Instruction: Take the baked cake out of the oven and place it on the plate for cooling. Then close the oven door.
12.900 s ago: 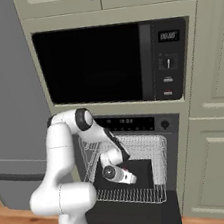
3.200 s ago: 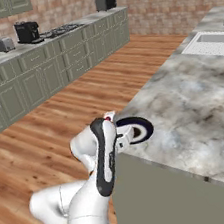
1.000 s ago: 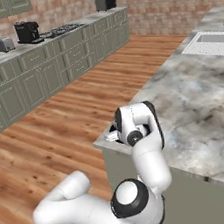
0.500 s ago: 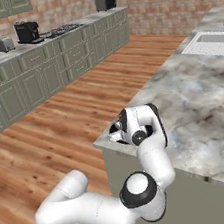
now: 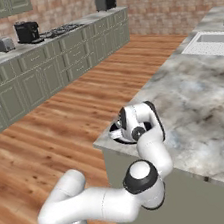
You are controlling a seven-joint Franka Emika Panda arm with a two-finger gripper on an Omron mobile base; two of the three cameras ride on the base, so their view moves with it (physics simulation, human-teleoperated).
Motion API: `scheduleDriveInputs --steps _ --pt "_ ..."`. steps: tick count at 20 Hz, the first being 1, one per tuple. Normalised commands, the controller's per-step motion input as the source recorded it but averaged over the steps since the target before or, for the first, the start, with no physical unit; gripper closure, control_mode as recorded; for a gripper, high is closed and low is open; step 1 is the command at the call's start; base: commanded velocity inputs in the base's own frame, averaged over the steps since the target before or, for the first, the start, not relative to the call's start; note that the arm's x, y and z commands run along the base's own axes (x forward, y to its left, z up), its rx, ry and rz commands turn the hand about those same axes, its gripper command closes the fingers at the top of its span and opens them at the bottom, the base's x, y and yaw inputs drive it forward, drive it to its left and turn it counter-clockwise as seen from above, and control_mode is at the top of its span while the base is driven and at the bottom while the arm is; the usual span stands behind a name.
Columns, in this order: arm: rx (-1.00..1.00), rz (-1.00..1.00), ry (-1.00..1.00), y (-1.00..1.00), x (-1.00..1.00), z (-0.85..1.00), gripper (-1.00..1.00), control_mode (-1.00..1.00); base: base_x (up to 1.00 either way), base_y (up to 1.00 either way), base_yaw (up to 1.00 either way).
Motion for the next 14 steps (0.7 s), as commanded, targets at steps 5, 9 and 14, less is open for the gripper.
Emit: scheduleDriveInputs --steps 5,9,14 --pt "0.00 0.02 0.05 -0.36 0.29 -0.16 1.00 -1.00 0.00 0.00 0.00" --pt "0.00 0.00 0.06 -0.47 0.12 -0.14 1.00 -1.00 0.00 0.00 0.00" --pt "0.00 0.00 0.09 -0.25 0.00 -0.12 1.00 -1.00 0.00 0.00 0.00"
